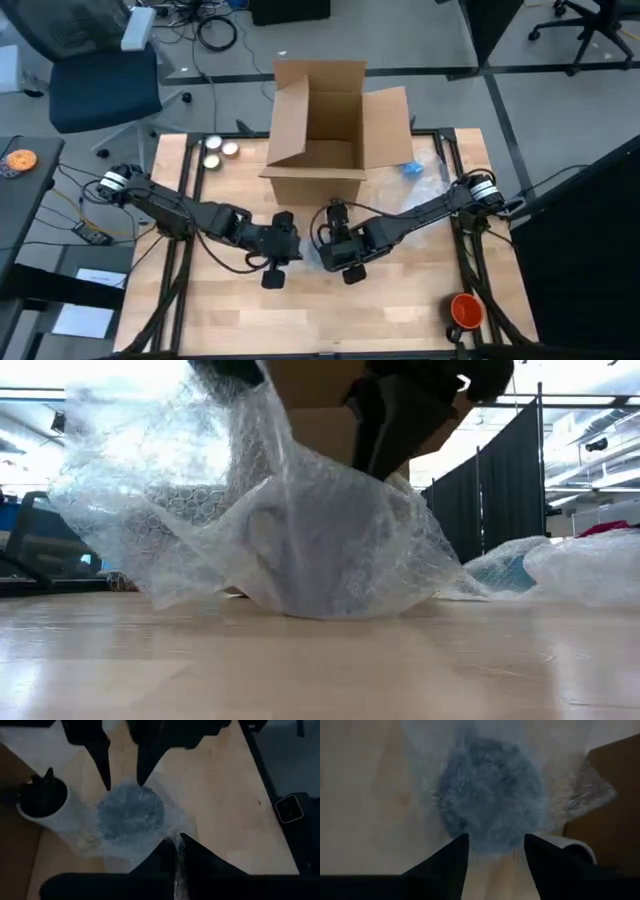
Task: Wrap mug
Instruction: Wrap the blue cup with the transparent bubble wrap
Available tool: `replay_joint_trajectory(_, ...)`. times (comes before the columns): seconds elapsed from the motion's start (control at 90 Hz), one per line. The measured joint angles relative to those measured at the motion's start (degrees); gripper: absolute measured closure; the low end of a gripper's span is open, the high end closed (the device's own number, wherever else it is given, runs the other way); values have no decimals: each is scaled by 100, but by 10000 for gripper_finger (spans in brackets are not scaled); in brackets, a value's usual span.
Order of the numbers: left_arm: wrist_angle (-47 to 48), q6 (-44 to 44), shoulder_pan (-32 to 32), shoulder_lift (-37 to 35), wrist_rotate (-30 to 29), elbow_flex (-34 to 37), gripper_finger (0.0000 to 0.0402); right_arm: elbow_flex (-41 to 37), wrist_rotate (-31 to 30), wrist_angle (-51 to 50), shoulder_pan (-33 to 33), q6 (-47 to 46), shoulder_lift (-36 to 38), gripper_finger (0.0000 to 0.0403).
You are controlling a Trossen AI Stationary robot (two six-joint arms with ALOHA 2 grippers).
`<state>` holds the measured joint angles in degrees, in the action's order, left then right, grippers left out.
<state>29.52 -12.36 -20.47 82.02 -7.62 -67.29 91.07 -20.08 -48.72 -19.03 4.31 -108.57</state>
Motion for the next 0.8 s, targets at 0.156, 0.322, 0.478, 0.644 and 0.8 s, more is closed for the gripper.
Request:
replay_joint_trajectory(0.156, 32, 0, -15, 2, 2, 1, 401, -341, 34, 613, 25, 87, -4, 234)
replay_joint_trajectory(0.322, 43, 3, -17, 4, 2, 2, 402, -842, 1, 1590, 91, 295, -4, 234)
replay_joint_trajectory(0.478, 48, 9, -17, 7, 2, 2, 401, -828, 0, 1812, 107, 342, -8, 234)
replay_joint_trajectory(0.644, 48, 9, -17, 11, 4, 4, 401, -545, 18, 1865, 107, 554, -13, 234)
replay_joint_trajectory(0.8, 50, 9, -17, 11, 7, 9, 402, -179, 22, 1305, 101, 585, 18, 234)
